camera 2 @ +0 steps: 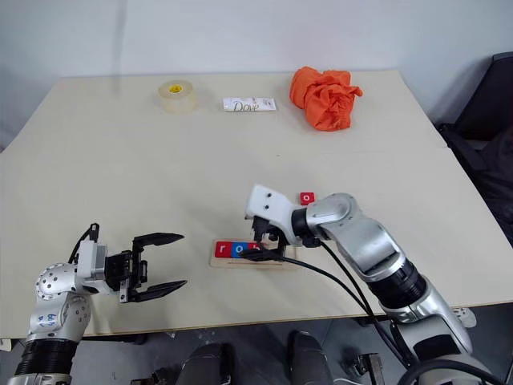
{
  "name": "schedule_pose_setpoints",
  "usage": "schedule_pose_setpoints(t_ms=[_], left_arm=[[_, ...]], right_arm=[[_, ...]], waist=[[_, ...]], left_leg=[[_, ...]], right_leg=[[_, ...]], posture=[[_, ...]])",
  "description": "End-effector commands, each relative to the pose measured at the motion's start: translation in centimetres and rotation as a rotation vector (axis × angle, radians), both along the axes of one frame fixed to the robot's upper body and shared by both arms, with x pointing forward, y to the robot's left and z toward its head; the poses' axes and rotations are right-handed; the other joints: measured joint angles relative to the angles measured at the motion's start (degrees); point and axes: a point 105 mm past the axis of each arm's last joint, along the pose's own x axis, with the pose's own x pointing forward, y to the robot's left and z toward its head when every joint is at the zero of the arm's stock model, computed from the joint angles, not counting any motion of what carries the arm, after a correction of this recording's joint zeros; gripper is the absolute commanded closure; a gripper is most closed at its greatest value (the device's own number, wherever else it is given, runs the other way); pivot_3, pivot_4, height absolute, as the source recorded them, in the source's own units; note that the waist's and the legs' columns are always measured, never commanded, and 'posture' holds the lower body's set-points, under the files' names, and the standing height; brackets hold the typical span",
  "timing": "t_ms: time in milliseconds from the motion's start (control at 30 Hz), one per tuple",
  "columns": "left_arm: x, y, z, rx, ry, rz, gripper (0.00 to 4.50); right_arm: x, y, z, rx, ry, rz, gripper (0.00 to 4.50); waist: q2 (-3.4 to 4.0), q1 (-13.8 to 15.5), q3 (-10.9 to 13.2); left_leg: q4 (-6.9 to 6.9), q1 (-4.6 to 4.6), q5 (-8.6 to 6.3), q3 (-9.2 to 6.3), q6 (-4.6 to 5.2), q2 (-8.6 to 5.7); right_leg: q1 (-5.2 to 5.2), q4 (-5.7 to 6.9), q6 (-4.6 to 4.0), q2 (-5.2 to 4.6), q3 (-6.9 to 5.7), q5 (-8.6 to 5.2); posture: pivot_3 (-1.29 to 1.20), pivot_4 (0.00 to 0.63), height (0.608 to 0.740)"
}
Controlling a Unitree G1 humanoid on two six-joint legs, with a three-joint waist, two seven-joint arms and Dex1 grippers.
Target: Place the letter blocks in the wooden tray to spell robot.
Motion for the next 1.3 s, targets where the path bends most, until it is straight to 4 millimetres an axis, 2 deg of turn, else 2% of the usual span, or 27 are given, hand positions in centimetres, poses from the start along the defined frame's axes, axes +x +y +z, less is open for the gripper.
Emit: schedule_pose_setpoints(t_ms=[33,167,367,600,700,767,933,1167,1300], left_arm=[[0.3,0.5,0.3,0.010,-0.022,0.017,0.00],[0.8,0.9,0.5,0.007,-0.028,0.047,0.00],[1.1,1.7,0.5,0.011,-0.025,0.082,0.00],[1.5,1.8,0.5,0.013,-0.024,0.087,0.00],[1.7,1.8,0.6,0.016,-0.025,0.087,0.00],[1.9,1.9,0.7,0.020,-0.027,0.087,0.00],[2.0,2.2,0.9,0.026,-0.030,0.092,0.00],[2.2,3.0,0.8,0.034,-0.021,0.105,0.00],[2.4,3.3,0.7,0.038,-0.015,0.110,0.00]], right_arm=[[0.7,-1.9,2.4,0.167,-0.010,-0.080,0.02],[0.6,-4.5,2.7,0.272,0.000,-0.151,0.02],[0.9,-8.1,1.9,0.282,0.006,-0.314,0.02],[1.2,-11.0,1.0,0.263,-0.043,-0.454,0.02],[1.2,-11.6,0.6,0.260,-0.043,-0.490,0.02],[1.3,-12.6,0.2,0.243,-0.051,-0.541,0.02],[0.2,-15.0,-1.1,0.220,-0.042,-0.606,0.02],[-1.3,-19.3,-2.8,0.192,-0.073,-0.727,0.02],[-2.1,-21.0,-2.7,0.234,-0.052,-0.758,0.02]], waist=[[0.00,0.01,0.00],[-0.02,0.12,-0.01],[-0.02,0.00,-0.01],[0.00,-0.11,0.00],[0.31,-0.72,0.19],[0.28,-0.57,0.18],[0.30,1.34,0.18],[0.30,1.55,0.18],[0.30,1.45,0.18]], left_leg=[[0.00,0.01,0.00,-0.01,0.00,0.01],[-0.02,0.01,0.00,-0.03,0.00,0.01],[-0.02,0.02,-0.01,-0.02,0.02,0.01],[-0.06,0.00,0.00,-0.14,0.03,-0.04],[-0.26,-0.11,0.35,-2.11,0.17,-0.56],[-0.71,-0.09,0.97,-3.46,0.15,-1.37],[-0.73,-0.01,1.02,-3.02,0.07,-1.21],[-0.77,0.06,0.99,-2.81,0.03,-1.16],[-0.78,0.12,0.99,-2.72,0.03,-1.13]], right_leg=[[0.00,0.01,0.00,0.01,0.00,0.00],[0.02,-0.01,0.00,0.02,-0.02,0.00],[0.02,-0.01,0.00,0.02,0.00,0.00],[0.11,-0.02,0.01,-0.02,-0.04,0.00],[1.51,-0.36,0.14,-0.52,-1.93,-0.04],[2.18,-0.35,0.49,-1.32,-3.13,-0.40],[1.82,-0.35,0.36,-1.17,-2.80,-0.47],[1.76,-0.35,0.36,-1.12,-2.62,-0.47],[1.75,-0.34,0.36,-1.10,-2.55,-0.47]], posture=[[0.00,0.150,0.740],[0.00,0.150,0.740],[0.00,0.150,0.740],[0.00,0.150,0.740],[0.00,0.150,0.740],[0.00,0.150,0.740],[0.00,0.150,0.740],[0.00,0.150,0.740],[0.00,0.150,0.740]])
